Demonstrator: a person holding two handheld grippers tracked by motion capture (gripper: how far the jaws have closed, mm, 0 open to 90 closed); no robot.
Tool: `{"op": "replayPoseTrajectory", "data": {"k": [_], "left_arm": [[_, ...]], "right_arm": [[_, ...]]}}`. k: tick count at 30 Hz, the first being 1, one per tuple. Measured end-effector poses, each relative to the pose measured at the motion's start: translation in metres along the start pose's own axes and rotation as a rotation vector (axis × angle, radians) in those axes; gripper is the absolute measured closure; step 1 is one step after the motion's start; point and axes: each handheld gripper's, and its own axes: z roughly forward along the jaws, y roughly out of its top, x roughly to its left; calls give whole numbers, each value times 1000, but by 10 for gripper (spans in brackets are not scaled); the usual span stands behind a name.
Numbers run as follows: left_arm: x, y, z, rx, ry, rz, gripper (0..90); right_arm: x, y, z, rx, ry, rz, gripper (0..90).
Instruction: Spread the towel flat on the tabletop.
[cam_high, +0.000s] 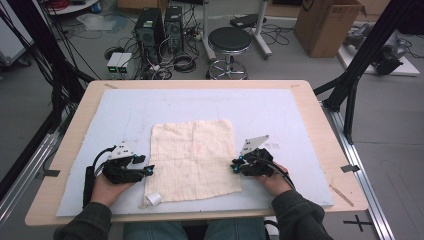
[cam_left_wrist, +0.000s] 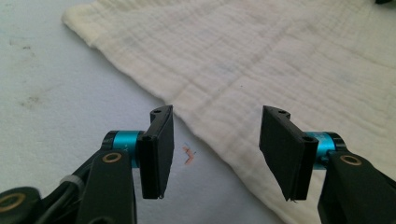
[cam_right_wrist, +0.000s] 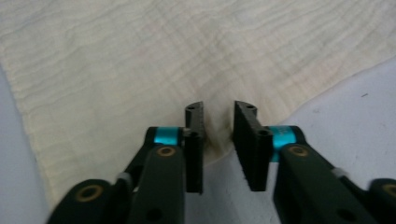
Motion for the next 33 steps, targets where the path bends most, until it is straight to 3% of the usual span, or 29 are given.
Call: {"op": "replayPoseTrajectory", "data": {"k": [3,8,21,24,28,33], "left_arm": [[0,-1,2,8,-6,-2,453],[-2,-1,4,20,-11,8,453],[-6,-1,9,44,-43,30,454],[-9,0,8,34,-51,30,456],[-11,0,7,34,-59,39,476],[-12,-1,9,58,-43,59,577]], "right_arm": [[-2,-1,-1,-2,12,22,859],[-3,-6,-5,-12,33,52,865],[5,-18,-19,-6,17,57,863],[5,-19,-22,-29,-2,64,747],[8,-22,-32,-101,49,53,654],[20,-25,-31,-91,104,4,559]]}}
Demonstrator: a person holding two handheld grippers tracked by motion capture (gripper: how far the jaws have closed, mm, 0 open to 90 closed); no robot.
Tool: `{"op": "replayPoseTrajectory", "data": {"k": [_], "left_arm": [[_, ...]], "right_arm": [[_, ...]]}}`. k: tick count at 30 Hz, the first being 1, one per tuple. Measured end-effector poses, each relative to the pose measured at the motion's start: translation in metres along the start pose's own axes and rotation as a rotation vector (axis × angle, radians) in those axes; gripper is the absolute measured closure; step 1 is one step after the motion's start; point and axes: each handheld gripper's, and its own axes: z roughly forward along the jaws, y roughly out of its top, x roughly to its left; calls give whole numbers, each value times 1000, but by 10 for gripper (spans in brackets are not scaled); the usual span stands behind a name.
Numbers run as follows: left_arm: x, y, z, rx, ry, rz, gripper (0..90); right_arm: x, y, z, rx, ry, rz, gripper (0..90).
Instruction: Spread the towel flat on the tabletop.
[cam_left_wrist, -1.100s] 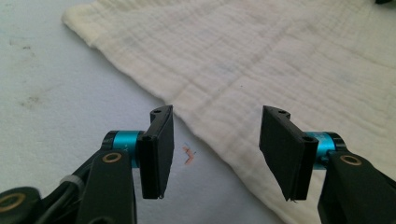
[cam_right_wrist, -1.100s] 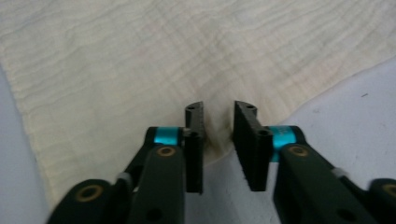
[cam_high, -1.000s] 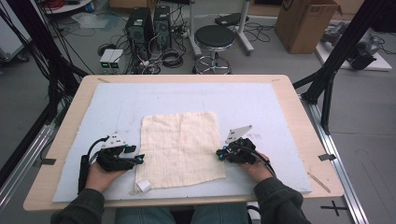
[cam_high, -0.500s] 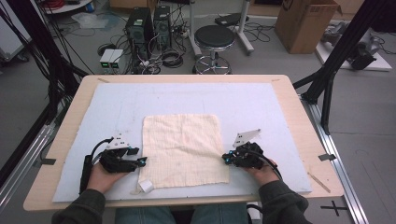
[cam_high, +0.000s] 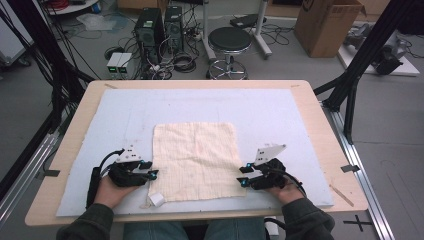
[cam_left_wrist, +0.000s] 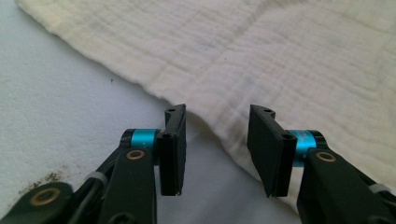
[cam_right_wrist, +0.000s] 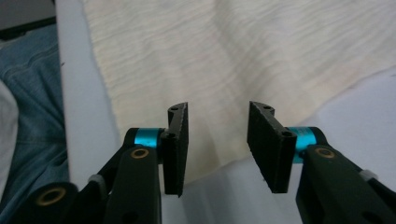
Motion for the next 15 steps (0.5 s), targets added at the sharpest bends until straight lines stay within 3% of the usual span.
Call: {"op": "replayPoseTrajectory", "data": {"k": [3,5,8,10,15], "left_arm": [[1,0,-1,-1,-5,-3,660],[1,-1,-1,-3,-10,-2,716],[0,-1,-2,1,-16,10,766],[0,-1,-3,1,-16,7,776],[2,-3,-6,-6,-15,-3,775]], "right_arm": [[5,0,7,39,20,-29,560],[7,0,13,78,29,-47,613],[7,1,14,80,28,-52,761],[7,1,14,82,52,-42,858],[8,0,13,83,80,-50,882]]}}
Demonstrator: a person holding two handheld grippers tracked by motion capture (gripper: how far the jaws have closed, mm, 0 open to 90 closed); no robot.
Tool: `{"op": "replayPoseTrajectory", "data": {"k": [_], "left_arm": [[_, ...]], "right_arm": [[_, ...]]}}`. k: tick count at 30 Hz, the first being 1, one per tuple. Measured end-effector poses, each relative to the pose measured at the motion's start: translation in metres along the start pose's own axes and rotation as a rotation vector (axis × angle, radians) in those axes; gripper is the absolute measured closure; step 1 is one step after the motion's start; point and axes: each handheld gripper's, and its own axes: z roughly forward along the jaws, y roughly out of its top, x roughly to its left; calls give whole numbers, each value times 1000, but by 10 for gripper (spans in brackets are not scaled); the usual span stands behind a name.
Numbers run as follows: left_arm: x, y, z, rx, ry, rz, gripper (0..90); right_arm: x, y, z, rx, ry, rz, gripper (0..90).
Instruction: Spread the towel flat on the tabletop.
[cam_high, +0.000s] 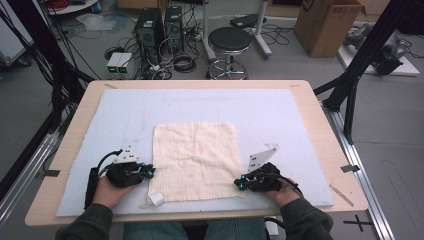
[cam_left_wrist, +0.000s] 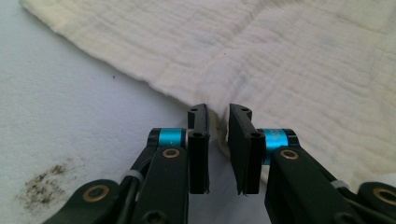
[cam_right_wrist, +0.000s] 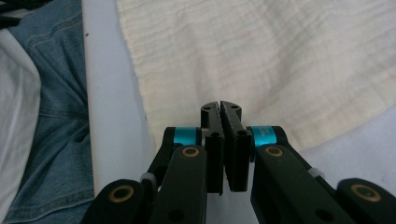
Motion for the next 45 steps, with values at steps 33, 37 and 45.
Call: {"op": "replayPoseTrajectory", "data": {"k": [33,37,45], "left_arm": [[9,2,-12,-91,-46,-82,621],[9,3,-12,-89,-42,-78,605],[6,8,-12,-96,-52,-79,562]], "right_arm": [[-24,2,-18,-177,-82,178,466],[-25,2,-19,-185,-105,183,426],[-29,4,-20,-196,-131,210,360]]}}
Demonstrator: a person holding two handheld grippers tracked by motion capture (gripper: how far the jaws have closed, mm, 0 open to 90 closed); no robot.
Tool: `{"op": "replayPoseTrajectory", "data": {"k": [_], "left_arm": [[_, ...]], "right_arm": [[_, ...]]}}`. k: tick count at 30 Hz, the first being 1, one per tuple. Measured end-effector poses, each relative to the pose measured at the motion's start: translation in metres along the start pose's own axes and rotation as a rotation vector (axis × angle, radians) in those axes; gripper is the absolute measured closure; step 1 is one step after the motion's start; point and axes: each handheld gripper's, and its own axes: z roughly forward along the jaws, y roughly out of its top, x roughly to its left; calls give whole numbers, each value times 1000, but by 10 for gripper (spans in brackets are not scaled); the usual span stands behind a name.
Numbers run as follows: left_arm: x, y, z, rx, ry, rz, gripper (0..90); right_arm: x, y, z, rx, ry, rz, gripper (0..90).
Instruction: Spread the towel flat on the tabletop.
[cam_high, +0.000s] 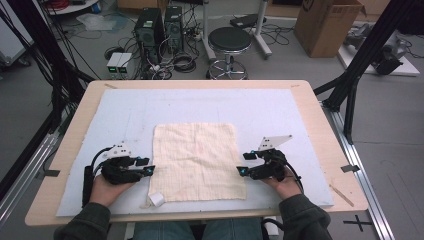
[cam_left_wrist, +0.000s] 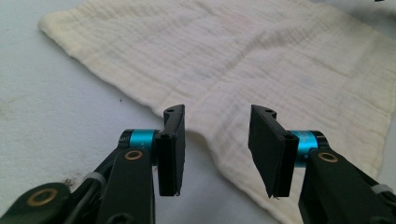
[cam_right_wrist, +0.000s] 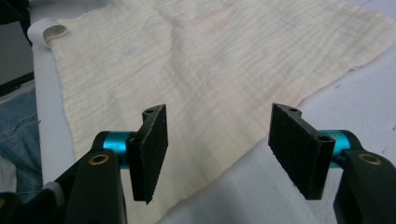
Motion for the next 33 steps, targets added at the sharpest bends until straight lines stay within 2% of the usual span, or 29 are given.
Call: {"op": "replayPoseTrajectory", "data": {"k": [6,11,17,19,22,26,27,30,33], "left_arm": [[-1,3,0,-11,-7,3,522],[0,10,-3,-44,3,-14,470],[-3,18,-5,-54,10,5,445],[-3,22,-6,-51,13,19,441],[-3,25,-6,-62,8,11,439],[-1,29,-9,-50,5,21,435],[0,31,-10,-58,1,21,435],[2,36,-14,-69,3,25,435],[4,39,-17,-76,-5,9,431]], "right_arm": [[-3,5,0,-10,-36,6,295],[-5,9,-5,-41,-52,26,250],[-8,20,-10,-68,-62,38,218],[-9,24,-9,-66,-61,39,215],[-9,28,-6,-62,-65,40,213],[-10,32,-3,-47,-63,34,213],[-11,33,-3,-41,-58,45,212],[-12,38,-1,-42,-61,34,212],[-12,44,-1,-31,-54,33,210]]}}
